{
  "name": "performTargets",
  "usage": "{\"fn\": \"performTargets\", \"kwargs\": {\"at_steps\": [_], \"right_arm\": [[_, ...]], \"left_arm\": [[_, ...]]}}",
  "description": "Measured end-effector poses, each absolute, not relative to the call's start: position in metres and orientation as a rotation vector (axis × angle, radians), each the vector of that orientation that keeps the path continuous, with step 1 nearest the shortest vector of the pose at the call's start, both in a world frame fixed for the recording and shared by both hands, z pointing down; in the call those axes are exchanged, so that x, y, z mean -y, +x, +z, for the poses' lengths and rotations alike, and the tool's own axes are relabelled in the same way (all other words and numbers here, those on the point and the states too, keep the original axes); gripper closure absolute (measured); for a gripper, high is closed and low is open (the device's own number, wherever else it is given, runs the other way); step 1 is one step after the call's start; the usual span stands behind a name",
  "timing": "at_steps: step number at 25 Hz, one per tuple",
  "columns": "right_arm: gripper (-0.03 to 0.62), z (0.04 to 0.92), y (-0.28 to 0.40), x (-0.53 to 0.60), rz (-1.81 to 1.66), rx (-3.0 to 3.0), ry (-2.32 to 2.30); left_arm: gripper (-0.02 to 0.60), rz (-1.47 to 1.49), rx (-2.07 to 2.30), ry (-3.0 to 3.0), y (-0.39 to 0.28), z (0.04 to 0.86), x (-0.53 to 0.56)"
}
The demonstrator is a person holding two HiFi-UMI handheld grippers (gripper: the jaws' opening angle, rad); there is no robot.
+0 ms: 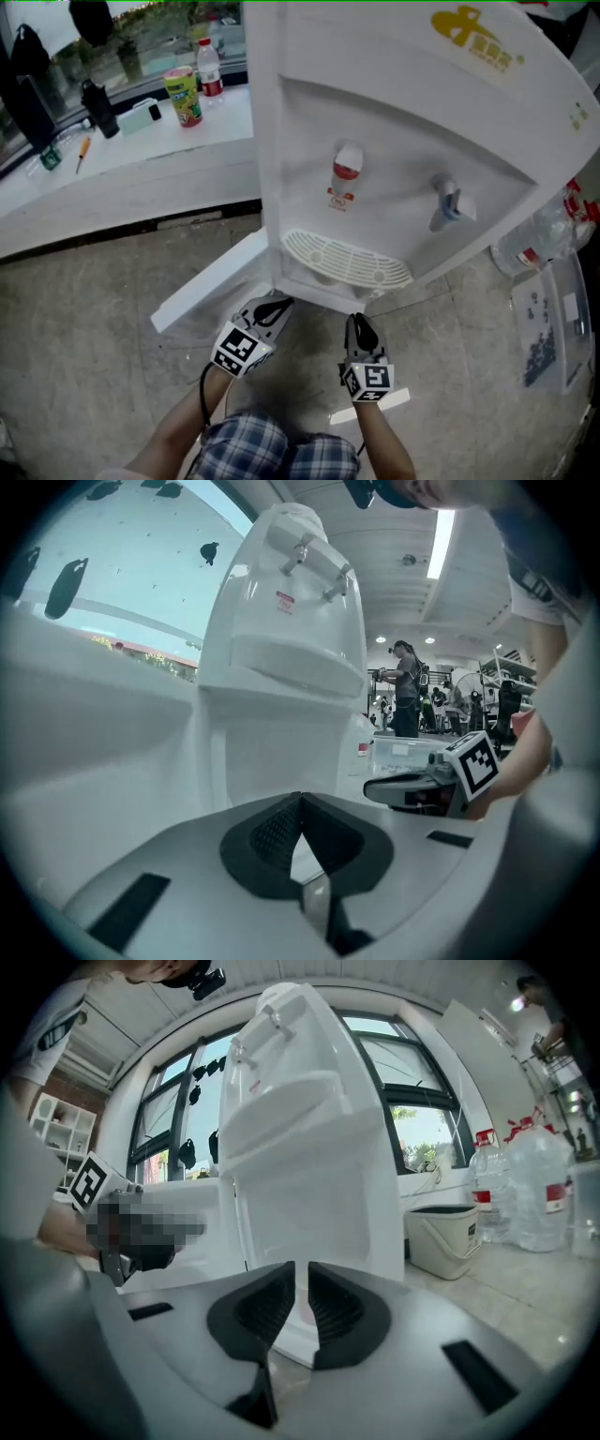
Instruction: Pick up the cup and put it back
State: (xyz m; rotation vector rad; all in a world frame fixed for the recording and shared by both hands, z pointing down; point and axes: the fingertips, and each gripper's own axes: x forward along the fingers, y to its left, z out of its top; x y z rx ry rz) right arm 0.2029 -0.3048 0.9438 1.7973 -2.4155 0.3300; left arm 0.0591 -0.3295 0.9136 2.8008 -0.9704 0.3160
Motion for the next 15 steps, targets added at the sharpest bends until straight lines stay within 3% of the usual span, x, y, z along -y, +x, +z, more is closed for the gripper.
{"fn": "performTargets", "kwargs": {"at_steps": [3, 10, 15], "right_arm": [[0.576, 0.904, 0.216, 0.284, 0.328, 2.379, 1.835], [0.577, 0.776, 0.259, 0.243, 0.411, 2.306, 1.926], [0.577, 0.620, 0.265, 0.217, 0.419, 2.303, 1.911]], "left_arm": [[0.557, 0.324, 0.982, 2.774, 0.053, 0.885, 0.318], [0.557, 0.317, 1.094, 2.743, 0.044, 0.734, 0.305], [0.557, 0.317, 1.146, 2.717, 0.027, 0.584, 0.294]]}}
